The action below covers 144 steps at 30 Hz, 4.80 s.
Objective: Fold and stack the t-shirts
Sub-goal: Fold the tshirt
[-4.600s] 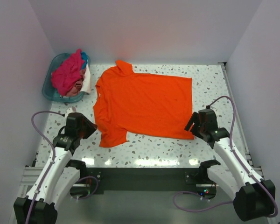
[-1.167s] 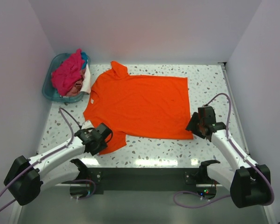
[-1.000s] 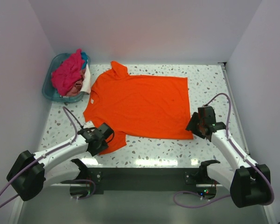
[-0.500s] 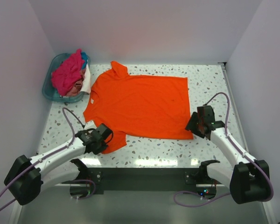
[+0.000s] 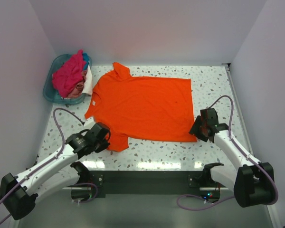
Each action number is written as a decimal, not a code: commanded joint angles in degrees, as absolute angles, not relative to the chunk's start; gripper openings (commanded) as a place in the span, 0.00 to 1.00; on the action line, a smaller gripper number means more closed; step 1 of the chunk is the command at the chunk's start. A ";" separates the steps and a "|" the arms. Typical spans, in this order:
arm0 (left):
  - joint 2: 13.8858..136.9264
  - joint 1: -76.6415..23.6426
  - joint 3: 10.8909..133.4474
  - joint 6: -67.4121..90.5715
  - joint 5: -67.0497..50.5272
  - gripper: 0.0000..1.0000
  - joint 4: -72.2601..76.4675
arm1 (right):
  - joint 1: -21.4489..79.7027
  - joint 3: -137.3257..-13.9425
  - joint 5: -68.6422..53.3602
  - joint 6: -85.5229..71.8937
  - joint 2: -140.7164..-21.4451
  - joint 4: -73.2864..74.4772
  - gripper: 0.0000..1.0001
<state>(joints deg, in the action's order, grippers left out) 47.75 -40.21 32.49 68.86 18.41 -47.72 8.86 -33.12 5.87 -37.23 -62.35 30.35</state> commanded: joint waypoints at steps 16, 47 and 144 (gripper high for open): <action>39.64 -40.43 37.70 66.01 16.88 0.00 -51.15 | 8.53 -27.69 3.25 -45.00 -64.51 27.25 0.39; 64.94 -28.05 54.22 48.61 15.57 0.00 -30.09 | 6.77 -49.83 3.70 -38.59 -74.07 31.48 0.00; 72.85 -11.34 42.45 52.29 17.67 0.59 -23.65 | -3.60 -51.42 -6.24 -34.45 -88.32 17.05 0.67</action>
